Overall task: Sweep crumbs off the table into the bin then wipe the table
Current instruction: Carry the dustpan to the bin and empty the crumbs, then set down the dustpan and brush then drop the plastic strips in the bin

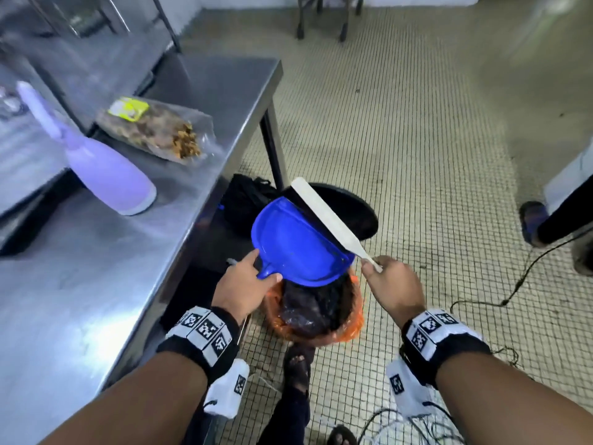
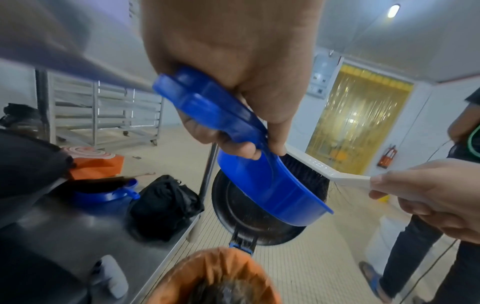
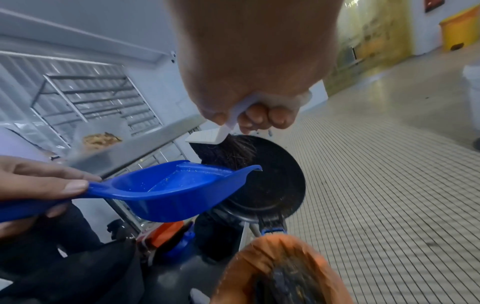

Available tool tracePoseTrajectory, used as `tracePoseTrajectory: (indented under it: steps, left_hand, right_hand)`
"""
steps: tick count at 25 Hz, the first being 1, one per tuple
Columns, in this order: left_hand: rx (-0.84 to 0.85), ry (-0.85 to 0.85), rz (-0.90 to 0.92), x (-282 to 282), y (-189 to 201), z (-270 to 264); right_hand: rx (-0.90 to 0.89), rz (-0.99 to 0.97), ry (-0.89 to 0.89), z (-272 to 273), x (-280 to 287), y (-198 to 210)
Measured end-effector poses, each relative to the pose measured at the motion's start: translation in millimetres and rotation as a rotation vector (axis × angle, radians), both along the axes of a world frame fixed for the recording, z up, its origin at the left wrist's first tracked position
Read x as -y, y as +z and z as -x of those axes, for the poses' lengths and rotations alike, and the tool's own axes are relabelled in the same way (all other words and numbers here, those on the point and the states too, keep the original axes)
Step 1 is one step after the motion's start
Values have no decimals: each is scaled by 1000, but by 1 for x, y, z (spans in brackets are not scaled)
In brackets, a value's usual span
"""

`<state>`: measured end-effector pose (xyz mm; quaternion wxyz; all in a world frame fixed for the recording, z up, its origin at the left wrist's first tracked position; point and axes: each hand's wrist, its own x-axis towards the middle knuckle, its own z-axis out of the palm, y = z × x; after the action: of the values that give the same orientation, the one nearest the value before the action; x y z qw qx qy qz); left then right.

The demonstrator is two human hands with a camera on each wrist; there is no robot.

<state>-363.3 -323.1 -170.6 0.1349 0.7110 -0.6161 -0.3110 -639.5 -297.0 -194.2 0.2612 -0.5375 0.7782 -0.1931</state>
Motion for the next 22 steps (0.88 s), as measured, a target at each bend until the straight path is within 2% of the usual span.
tracePoseTrajectory:
  steps: [5,9,12,14,18,22]
  left_hand:
    - [-102,36,99,-7,59,-3]
    - [-177,79,162,-14,109,-15]
    - [-167,125,231,-21,148,-30]
    - [-217,159,278,-29,173,-49]
    - [-328,238,391,-49,216,-100]
    - [-364,341,446,-82,253,-155]
  right_hand:
    - [14,107,-5,-3,-2,73]
    - [52,230,-23,-27,-3,132]
    - [68,291,-17,-55,-1,169]
    - [77,333,17,-79,-1,193]
    - [106,442,93,-140,-8,243]
    - [192,537,136,-208,-24,277]
